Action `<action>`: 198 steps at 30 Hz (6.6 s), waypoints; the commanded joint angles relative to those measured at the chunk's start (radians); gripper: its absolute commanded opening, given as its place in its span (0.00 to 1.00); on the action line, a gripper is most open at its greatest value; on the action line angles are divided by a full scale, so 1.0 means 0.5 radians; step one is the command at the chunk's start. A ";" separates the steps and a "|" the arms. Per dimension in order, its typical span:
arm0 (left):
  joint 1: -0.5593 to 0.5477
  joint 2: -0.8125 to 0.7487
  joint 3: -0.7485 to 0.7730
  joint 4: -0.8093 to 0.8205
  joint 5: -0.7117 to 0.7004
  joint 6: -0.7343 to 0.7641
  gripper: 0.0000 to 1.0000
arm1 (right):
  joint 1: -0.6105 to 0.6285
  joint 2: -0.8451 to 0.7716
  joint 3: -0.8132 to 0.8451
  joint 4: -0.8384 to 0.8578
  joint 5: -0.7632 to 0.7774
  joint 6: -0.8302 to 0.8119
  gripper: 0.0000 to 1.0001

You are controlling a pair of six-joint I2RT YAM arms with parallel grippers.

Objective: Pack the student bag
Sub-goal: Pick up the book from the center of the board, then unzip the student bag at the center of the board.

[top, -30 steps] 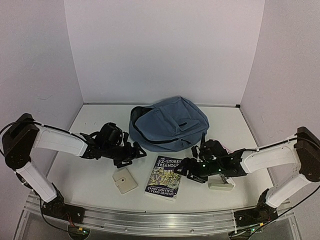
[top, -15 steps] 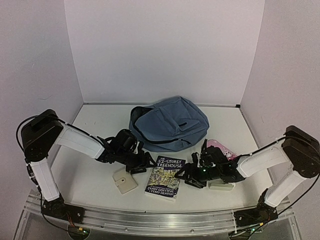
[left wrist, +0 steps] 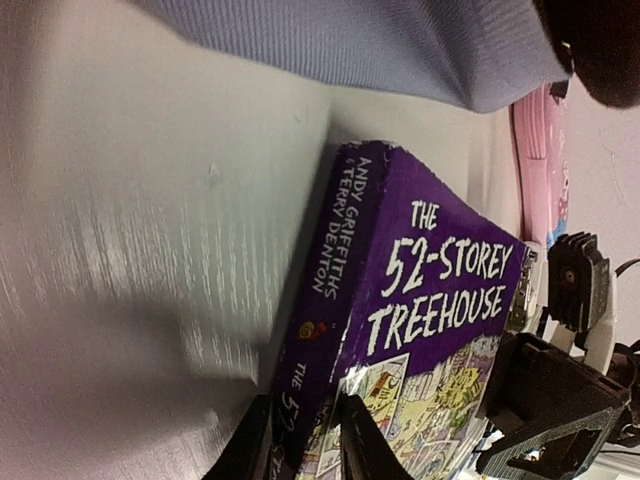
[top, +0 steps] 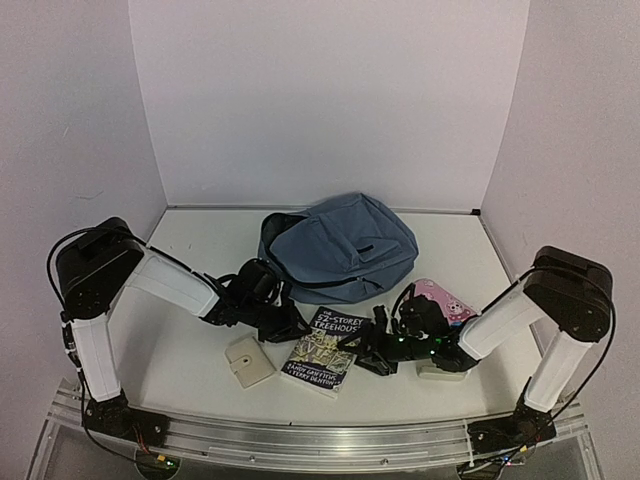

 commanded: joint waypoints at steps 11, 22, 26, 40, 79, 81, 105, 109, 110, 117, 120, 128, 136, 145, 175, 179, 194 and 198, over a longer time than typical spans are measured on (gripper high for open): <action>-0.123 -0.013 -0.051 0.181 0.162 -0.063 0.15 | 0.028 -0.014 -0.033 0.224 0.092 0.067 0.07; -0.109 -0.666 0.010 -0.442 -0.326 0.205 0.79 | 0.026 -0.917 0.127 -0.484 0.366 -0.375 0.00; -0.105 -0.947 0.046 -0.515 -0.305 0.339 0.86 | 0.025 -1.173 0.311 -0.710 0.321 -0.620 0.00; -0.114 -1.075 0.224 -0.290 0.470 0.510 0.91 | 0.025 -1.163 0.655 -0.764 -0.295 -0.834 0.00; -0.111 -1.668 -0.182 0.557 -0.950 0.057 0.00 | 0.195 -0.944 0.159 0.520 0.363 -0.009 0.98; -0.111 -1.622 -0.192 0.675 -0.945 0.025 0.00 | 0.229 -0.849 0.190 0.614 0.364 0.044 0.98; -0.157 -1.384 -0.226 0.808 -0.647 -0.307 0.00 | 0.274 -0.235 0.542 1.169 0.498 -0.004 0.39; -0.153 -1.439 -0.112 0.331 -0.608 -0.204 0.29 | 0.269 -0.282 0.524 1.160 0.523 -0.044 0.06; -0.147 -1.452 -0.093 0.248 -0.563 -0.155 0.46 | 0.260 -0.298 0.519 1.137 0.520 -0.061 0.02; 0.067 -1.576 0.086 -0.587 -0.269 0.079 0.99 | 0.000 -0.503 0.640 0.470 0.232 -0.319 0.00; 0.257 -1.650 0.061 -0.719 -0.061 0.115 1.00 | -0.090 -0.626 0.788 -0.043 0.133 -0.577 0.00; 0.403 -1.584 0.262 -0.983 0.330 0.469 1.00 | -0.257 -0.726 1.044 -0.604 -0.527 -0.817 0.00; 0.405 -1.573 0.369 -0.962 0.526 0.569 1.00 | -0.259 -0.704 1.117 -0.633 -1.010 -0.738 0.00; 0.404 -1.444 0.354 -0.820 0.739 0.418 1.00 | -0.251 -0.685 1.095 -0.630 -1.248 -0.761 0.00; 0.404 -1.427 0.234 -0.674 0.815 0.280 0.00 | -0.186 -0.527 1.192 -0.647 -1.156 -0.865 0.30; 0.580 -1.471 0.185 -0.838 0.583 0.251 0.00 | -0.192 -0.477 1.288 -0.981 -0.878 -1.182 0.76; 1.544 -2.003 -0.069 -1.034 0.179 0.020 0.00 | 0.089 0.117 2.015 -1.922 0.932 -1.944 0.91; 1.551 -2.114 -0.109 -1.081 0.087 0.002 0.00 | 0.111 0.408 2.301 -1.997 1.098 -1.967 0.87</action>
